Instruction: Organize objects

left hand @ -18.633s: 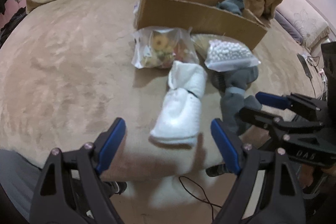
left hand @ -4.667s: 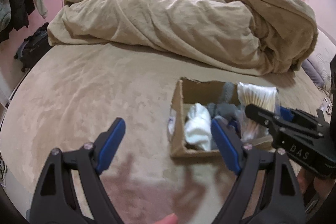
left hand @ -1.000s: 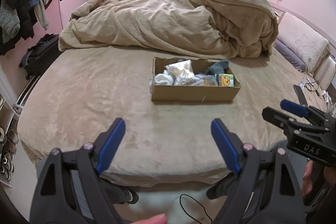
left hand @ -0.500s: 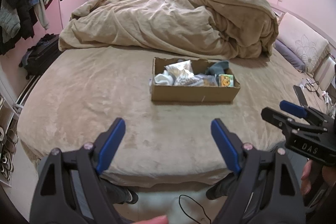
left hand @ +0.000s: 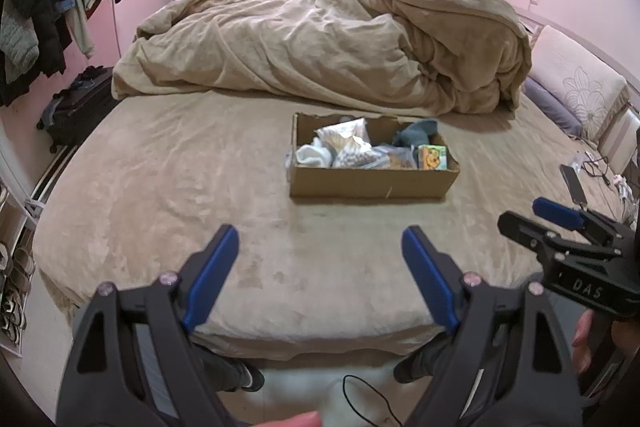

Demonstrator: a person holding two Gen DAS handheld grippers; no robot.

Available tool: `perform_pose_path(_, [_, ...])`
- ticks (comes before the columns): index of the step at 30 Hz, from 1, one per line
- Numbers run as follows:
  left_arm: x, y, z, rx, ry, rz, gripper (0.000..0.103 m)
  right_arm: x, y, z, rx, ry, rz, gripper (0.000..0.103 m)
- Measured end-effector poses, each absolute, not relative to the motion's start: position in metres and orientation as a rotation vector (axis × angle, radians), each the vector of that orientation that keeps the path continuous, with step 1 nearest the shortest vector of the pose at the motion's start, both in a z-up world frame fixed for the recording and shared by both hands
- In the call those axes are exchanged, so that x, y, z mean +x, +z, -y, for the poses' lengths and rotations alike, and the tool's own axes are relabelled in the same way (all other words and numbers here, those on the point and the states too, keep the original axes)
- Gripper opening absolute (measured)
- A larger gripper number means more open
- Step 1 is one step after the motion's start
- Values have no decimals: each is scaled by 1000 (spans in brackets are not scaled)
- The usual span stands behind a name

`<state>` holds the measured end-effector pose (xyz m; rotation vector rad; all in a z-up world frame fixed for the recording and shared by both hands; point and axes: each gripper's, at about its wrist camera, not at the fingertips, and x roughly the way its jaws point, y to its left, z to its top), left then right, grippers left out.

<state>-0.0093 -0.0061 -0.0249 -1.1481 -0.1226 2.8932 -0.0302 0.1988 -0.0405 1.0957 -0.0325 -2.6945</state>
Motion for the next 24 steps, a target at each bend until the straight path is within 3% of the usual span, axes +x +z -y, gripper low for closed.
perform_pose_path(24, [-17, -27, 5, -1157, 2884, 116, 85, -34, -40, -201, 1098, -2693, 33, 73])
